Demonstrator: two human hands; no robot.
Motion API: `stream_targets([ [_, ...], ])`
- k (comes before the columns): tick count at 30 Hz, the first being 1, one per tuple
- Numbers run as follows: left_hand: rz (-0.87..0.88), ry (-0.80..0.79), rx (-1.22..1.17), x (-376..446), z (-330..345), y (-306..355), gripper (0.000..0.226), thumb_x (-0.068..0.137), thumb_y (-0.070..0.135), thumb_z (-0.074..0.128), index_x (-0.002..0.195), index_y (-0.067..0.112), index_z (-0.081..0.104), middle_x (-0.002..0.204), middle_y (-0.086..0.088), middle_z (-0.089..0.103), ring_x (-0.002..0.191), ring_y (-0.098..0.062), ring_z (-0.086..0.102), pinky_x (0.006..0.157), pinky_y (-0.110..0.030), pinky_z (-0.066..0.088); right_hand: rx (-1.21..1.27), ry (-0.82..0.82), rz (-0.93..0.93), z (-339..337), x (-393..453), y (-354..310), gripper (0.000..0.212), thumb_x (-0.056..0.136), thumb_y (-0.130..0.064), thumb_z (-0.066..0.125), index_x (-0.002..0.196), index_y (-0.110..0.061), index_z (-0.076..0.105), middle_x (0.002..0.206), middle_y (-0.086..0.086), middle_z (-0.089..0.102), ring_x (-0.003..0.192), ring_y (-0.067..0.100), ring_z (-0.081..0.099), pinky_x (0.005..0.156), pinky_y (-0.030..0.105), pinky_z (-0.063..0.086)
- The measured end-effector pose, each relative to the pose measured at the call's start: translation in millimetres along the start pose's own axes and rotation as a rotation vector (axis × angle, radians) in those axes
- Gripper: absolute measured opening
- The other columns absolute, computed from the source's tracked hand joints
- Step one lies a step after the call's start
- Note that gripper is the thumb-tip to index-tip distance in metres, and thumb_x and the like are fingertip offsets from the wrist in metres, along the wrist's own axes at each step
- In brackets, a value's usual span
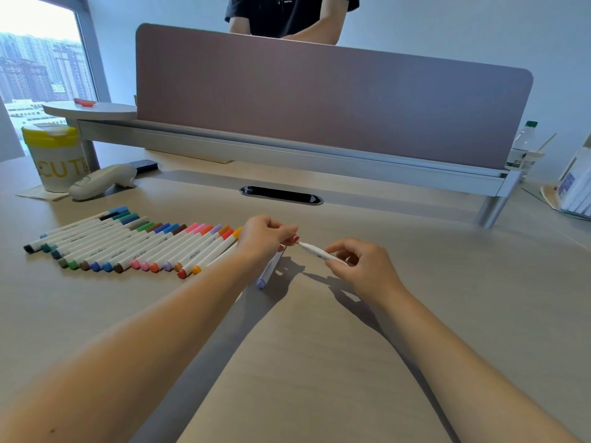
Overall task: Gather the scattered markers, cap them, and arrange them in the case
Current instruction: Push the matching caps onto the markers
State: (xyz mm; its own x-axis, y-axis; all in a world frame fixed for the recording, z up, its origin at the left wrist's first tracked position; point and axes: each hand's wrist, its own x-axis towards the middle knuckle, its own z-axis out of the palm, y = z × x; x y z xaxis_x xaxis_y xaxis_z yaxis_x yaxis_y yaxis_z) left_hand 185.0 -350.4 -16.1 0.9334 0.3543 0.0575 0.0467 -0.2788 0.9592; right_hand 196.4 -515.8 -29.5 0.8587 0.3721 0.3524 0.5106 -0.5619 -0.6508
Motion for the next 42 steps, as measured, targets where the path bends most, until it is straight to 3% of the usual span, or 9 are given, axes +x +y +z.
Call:
stream_targets([
  [5,0.030,-0.015,0.013,-0.4,9.0,-1.3,0.016,0.088,0.022,0.059,0.083,0.007,0.055,0.064,0.005,0.059,0.060,-0.005,0.053,0.054,-0.016,0.040,-0.050,0.023,-0.013,5.5,2.6,-7.7,0.005,0.087,-0.016,0.059,0.088,-0.011,0.061,0.066,-0.012,0.047,0.058,0.004,0.042,0.048,0.010,0.033],
  [10,0.072,0.006,0.008,-0.1,11.9,-2.4,0.016,0.087,0.021,0.061,0.078,0.009,0.054,0.065,0.003,0.060,0.064,-0.008,0.055,0.061,-0.019,0.044,-0.036,0.064,-0.001,12.8,3.3,-10.1,0.007,0.087,-0.013,0.059,0.086,-0.007,0.060,0.073,-0.002,0.051,0.057,0.006,0.042,0.051,0.014,0.031],
  [19,0.107,-0.005,-0.070,1.1,18.6,1.6,0.011,0.087,0.018,0.060,0.086,0.015,0.049,0.072,0.001,0.059,0.070,-0.012,0.060,0.074,-0.029,0.051,0.018,0.144,-0.018,20.8,8.0,-11.7,0.009,0.088,-0.013,0.057,0.087,-0.005,0.060,0.065,-0.009,0.046,0.058,0.008,0.043,0.053,0.017,0.034],
  [23,0.130,-0.014,-0.053,9.3,15.2,7.2,0.008,0.089,0.014,0.057,0.095,0.012,0.052,0.074,0.002,0.055,0.066,-0.008,0.055,0.066,-0.020,0.048,0.146,0.139,0.006,21.3,9.7,-15.2,0.013,0.090,-0.018,0.054,0.092,-0.008,0.062,0.070,-0.009,0.052,0.064,0.006,0.048,0.058,0.015,0.039],
  [27,0.163,-0.036,0.100,17.4,10.7,2.8,0.026,0.092,0.018,0.051,0.118,0.012,0.053,0.087,-0.003,0.058,0.083,-0.018,0.056,0.077,-0.031,0.049,0.171,0.152,0.073,21.0,11.4,-8.3,0.022,0.093,-0.020,0.050,0.107,-0.008,0.061,0.096,0.001,0.061,0.086,0.012,0.054,0.075,0.023,0.050],
  [31,0.211,-0.097,0.398,23.9,16.5,-5.1,0.034,0.096,0.023,0.045,0.128,0.016,0.048,0.106,-0.008,0.060,0.086,-0.017,0.054,0.063,-0.018,0.042,-0.114,0.064,0.144,13.5,17.4,9.5,0.033,0.093,-0.022,0.047,0.123,-0.011,0.055,0.125,0.005,0.058,0.111,0.020,0.054,0.094,0.033,0.044],
  [33,0.229,-0.134,0.560,26.6,21.7,-8.8,0.035,0.096,0.024,0.045,0.129,0.016,0.048,0.115,-0.008,0.060,0.091,-0.017,0.055,0.067,-0.019,0.043,-0.305,-0.027,0.167,9.2,20.0,18.2,0.037,0.092,-0.023,0.046,0.127,-0.011,0.052,0.132,0.006,0.053,0.121,0.023,0.049,0.101,0.038,0.039],
  [37,0.283,-0.166,0.929,31.2,27.3,-16.6,0.040,0.094,0.030,0.045,0.131,0.015,0.046,0.124,-0.009,0.054,0.111,-0.024,0.050,0.090,-0.032,0.042,-0.570,-0.129,0.190,3.6,19.3,26.5,0.035,0.091,-0.026,0.045,0.119,-0.008,0.057,0.126,0.009,0.056,0.117,0.029,0.049,0.093,0.037,0.038],
  [42,0.324,-0.164,1.054,27.7,18.9,-12.9,0.047,0.093,0.036,0.046,0.136,0.018,0.041,0.134,-0.009,0.047,0.121,-0.026,0.043,0.100,-0.038,0.040,-0.668,-0.158,0.179,-4.8,15.3,20.3,0.035,0.091,-0.026,0.043,0.117,-0.007,0.056,0.126,0.009,0.055,0.117,0.029,0.048,0.091,0.037,0.038],
])
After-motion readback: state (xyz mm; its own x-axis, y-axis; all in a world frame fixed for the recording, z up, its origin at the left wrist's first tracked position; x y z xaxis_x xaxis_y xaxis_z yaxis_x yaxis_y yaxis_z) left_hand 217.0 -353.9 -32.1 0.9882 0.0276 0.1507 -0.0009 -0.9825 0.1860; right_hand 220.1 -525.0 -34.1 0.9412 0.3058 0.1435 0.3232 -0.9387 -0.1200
